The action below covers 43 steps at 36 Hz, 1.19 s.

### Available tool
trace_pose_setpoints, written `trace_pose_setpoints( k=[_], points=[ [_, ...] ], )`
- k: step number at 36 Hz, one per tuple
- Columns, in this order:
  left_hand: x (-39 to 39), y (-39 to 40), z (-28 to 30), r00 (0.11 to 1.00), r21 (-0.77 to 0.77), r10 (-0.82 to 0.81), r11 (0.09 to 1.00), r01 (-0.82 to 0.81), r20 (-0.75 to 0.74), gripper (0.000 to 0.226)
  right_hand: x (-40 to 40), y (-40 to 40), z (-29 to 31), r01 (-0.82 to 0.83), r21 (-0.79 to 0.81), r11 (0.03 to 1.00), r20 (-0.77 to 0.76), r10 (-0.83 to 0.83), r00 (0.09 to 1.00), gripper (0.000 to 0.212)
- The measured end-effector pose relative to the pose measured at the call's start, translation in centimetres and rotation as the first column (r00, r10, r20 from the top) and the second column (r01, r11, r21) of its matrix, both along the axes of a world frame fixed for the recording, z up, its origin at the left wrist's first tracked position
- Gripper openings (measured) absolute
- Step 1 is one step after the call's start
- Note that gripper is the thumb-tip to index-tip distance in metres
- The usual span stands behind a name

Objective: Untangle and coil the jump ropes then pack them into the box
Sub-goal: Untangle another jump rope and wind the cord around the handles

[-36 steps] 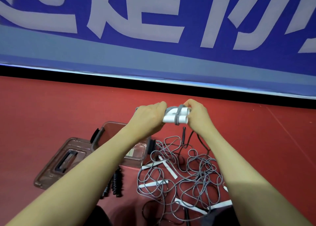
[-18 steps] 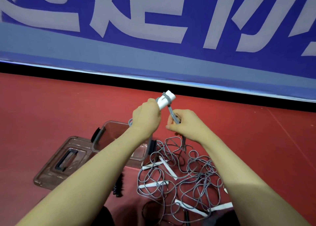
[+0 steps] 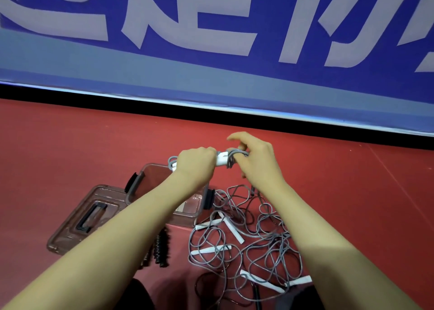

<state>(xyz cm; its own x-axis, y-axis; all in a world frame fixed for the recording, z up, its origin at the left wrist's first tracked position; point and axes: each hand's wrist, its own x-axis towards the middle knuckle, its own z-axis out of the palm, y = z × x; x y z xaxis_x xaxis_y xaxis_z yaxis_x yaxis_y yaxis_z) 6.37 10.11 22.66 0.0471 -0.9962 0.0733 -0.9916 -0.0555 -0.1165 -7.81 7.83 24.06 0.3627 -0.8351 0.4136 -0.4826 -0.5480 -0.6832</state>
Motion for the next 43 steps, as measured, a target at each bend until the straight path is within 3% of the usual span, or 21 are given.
trace_pose_setpoints(
  k=[4, 8, 13, 17, 21, 23, 25, 30, 34, 40, 43],
  points=[
    [0.1, 0.1, 0.0, 0.985, 0.008, -0.124, 0.992, 0.124, 0.124, 0.02, 0.1, -1.0, -0.4, 0.09, 0.186, 0.979, 0.038, -0.098, 0.994, 0.026],
    [0.2, 0.1, -0.3, 0.938, -0.023, -0.311, 0.948, 0.318, 0.151, 0.015, -0.6, -1.9, -0.4, 0.171, 0.237, 0.956, -0.127, -0.144, 0.981, 0.033],
    [0.8, -0.1, -0.4, 0.82, -0.318, -0.561, 0.761, 0.566, 0.115, 0.009, -2.1, -2.7, -0.4, 0.162, 0.333, 0.929, -0.132, -0.124, 0.983, 0.033],
    [0.8, 0.0, 0.1, 0.75, -0.438, -0.644, 0.636, 0.635, 0.15, 0.01, -2.3, -2.9, -0.7, 0.158, 0.34, 0.927, -0.077, -0.14, 0.987, 0.026],
    [0.2, 0.7, 1.3, 0.798, -0.519, -0.598, 0.658, 0.546, 0.081, 0.004, -2.5, -2.9, -1.0, 0.116, 0.304, 0.945, -0.059, -0.103, 0.993, 0.022],
    [-0.4, 1.1, 2.0, 0.858, -0.505, -0.506, 0.766, 0.398, -0.091, 0.003, -2.5, -2.7, -1.0, 0.105, 0.251, 0.962, -0.104, -0.081, 0.991, 0.019],
    [-1.0, 1.4, 2.6, 0.883, -0.393, -0.351, 0.894, 0.217, -0.312, 0.008, -2.2, -2.6, -1.1, 0.077, 0.167, 0.983, -0.142, -0.054, 0.988, 0.007],
    [-2.3, 0.6, 2.6, 0.845, -0.34, -0.164, 0.94, -0.022, -0.509, 0.018, -1.1, -2.0, -0.9, 0.067, 0.162, 0.985, -0.179, -0.038, 0.983, 0.016],
    [-2.5, 0.2, 2.7, 0.852, -0.293, -0.076, 0.952, -0.093, -0.519, 0.015, -0.7, -1.8, -0.5, 0.053, 0.214, 0.975, -0.275, 0.008, 0.961, 0.022],
    [-2.2, -0.1, 1.5, 0.882, -0.173, 0.07, 0.971, -0.168, -0.467, 0.012, -0.1, -0.3, 0.3, -0.141, 0.367, 0.919, -0.298, 0.26, 0.918, 0.035],
    [-1.7, -0.4, 1.1, 0.897, -0.156, 0.107, 0.969, -0.19, -0.43, 0.014, -0.3, 0.0, 0.8, -0.143, 0.351, 0.926, -0.335, 0.266, 0.904, 0.017]
  ],
)
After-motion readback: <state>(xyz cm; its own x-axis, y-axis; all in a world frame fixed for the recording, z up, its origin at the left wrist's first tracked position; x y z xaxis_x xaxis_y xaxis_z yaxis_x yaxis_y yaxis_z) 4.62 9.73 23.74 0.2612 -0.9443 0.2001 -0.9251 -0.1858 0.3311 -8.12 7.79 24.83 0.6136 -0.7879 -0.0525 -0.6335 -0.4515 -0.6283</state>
